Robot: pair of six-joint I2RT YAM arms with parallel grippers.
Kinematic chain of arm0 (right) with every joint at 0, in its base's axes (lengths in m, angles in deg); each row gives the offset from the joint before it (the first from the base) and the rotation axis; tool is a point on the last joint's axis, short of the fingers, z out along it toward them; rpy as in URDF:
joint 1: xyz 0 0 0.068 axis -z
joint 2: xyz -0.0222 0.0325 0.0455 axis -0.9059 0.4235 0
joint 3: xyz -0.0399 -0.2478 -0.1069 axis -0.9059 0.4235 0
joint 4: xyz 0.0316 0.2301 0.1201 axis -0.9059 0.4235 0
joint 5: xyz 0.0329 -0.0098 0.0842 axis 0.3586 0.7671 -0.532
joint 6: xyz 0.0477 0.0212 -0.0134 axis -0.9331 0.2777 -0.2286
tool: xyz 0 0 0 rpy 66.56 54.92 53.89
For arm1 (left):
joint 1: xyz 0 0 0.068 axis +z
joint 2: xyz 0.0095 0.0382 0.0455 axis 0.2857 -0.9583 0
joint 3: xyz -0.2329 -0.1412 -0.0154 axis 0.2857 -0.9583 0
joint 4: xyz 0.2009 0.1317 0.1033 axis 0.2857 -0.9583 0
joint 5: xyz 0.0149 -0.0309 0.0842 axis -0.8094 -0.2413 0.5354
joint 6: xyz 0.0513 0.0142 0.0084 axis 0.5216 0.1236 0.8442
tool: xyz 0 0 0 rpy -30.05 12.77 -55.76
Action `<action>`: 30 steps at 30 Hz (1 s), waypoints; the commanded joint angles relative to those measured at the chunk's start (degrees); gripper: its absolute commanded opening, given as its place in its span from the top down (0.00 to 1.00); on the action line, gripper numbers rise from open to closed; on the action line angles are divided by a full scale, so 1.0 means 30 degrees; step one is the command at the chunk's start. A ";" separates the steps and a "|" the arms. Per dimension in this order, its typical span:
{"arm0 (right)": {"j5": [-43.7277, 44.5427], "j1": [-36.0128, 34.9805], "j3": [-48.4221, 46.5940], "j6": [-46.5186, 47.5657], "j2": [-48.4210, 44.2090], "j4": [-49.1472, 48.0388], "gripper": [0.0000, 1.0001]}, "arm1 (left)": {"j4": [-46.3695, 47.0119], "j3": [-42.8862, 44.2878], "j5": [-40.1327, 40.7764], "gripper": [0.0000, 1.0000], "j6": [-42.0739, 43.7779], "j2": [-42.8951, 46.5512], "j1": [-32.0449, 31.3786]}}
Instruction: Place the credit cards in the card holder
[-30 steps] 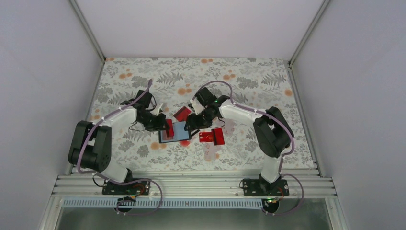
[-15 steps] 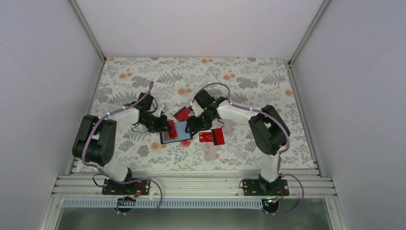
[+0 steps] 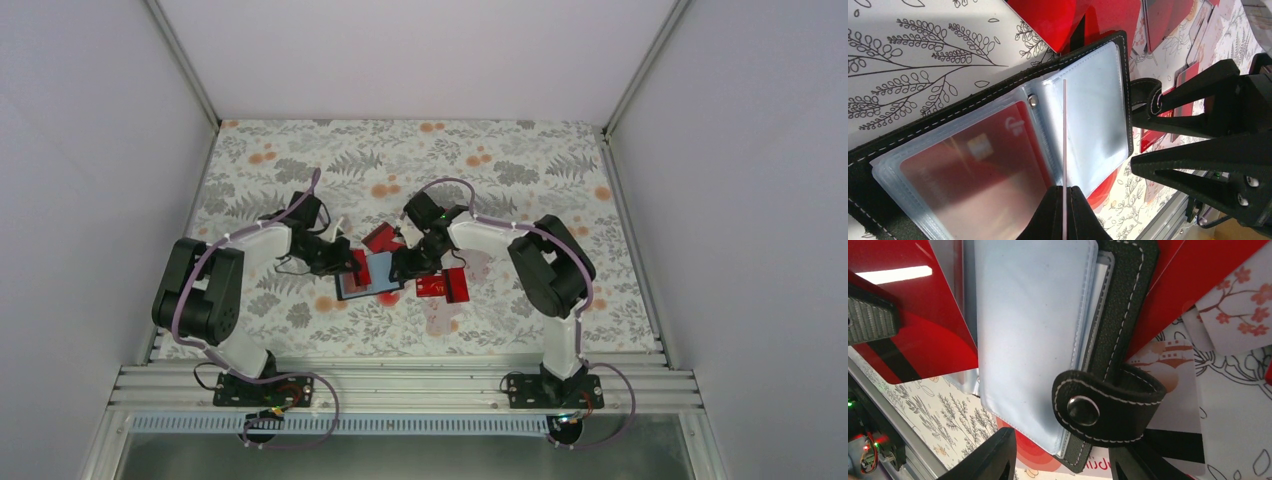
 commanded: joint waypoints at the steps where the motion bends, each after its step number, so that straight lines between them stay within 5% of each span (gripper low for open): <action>1: 0.0324 -0.0217 0.0292 0.0102 0.0966 -0.0522 0.53 | -0.0556 0.0586 -0.0055 0.98 -0.0057 0.0402 0.0067; 30: 0.0397 -0.0206 0.0632 0.0593 0.1411 -0.0429 0.57 | 0.2623 -0.1916 -0.1284 0.98 -0.2640 0.0052 0.0262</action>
